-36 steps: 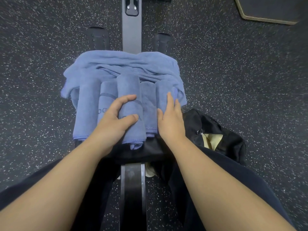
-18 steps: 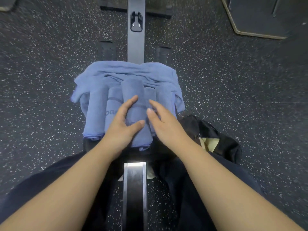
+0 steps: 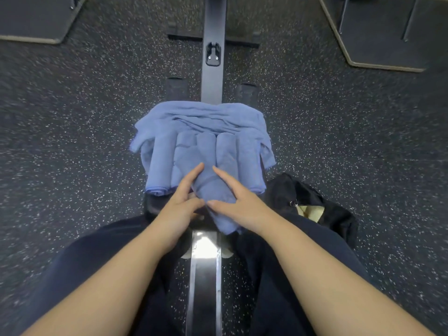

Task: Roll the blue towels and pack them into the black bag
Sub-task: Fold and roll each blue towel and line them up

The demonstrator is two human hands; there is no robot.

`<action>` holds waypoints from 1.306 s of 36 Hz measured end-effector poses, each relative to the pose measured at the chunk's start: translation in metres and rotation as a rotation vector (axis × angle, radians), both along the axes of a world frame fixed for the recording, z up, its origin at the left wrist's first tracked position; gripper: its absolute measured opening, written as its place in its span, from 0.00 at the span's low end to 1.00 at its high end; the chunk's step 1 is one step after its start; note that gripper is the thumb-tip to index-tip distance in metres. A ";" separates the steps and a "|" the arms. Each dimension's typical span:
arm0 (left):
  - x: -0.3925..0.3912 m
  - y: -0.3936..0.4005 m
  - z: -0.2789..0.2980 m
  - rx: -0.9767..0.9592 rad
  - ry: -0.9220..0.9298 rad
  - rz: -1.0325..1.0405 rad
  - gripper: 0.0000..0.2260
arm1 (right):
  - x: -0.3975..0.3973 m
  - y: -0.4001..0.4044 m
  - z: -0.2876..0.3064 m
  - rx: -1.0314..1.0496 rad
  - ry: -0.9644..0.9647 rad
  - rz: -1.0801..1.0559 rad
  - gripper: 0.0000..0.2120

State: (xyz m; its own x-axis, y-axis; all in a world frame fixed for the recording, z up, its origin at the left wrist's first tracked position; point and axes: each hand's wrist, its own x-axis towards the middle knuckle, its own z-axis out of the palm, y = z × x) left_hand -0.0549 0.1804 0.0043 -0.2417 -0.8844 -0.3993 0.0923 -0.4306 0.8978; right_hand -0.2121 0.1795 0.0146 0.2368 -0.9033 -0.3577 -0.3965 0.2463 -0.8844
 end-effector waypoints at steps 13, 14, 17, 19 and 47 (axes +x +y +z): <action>-0.001 -0.006 0.004 0.017 0.078 0.042 0.33 | 0.000 -0.005 -0.005 -0.107 -0.017 0.001 0.34; -0.002 -0.007 0.003 0.010 0.070 0.054 0.33 | 0.000 -0.006 -0.005 -0.127 0.015 0.013 0.34; 0.000 -0.010 0.001 -0.041 0.006 0.098 0.29 | -0.004 -0.009 -0.006 -0.190 0.116 0.057 0.31; 0.007 -0.014 -0.004 -0.156 -0.096 0.084 0.26 | -0.008 -0.009 -0.007 -0.193 0.170 0.087 0.29; 0.050 -0.042 -0.047 -0.708 -1.014 -0.841 0.17 | -0.016 -0.011 -0.048 -0.235 0.606 0.319 0.25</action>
State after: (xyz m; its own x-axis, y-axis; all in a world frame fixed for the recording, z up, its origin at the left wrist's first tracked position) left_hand -0.0053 0.1387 -0.0425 -0.6551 -0.7079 -0.2641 -0.7293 0.5009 0.4662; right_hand -0.2280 0.1684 -0.0337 0.3232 -0.8926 -0.3142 -0.8550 -0.1331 -0.5013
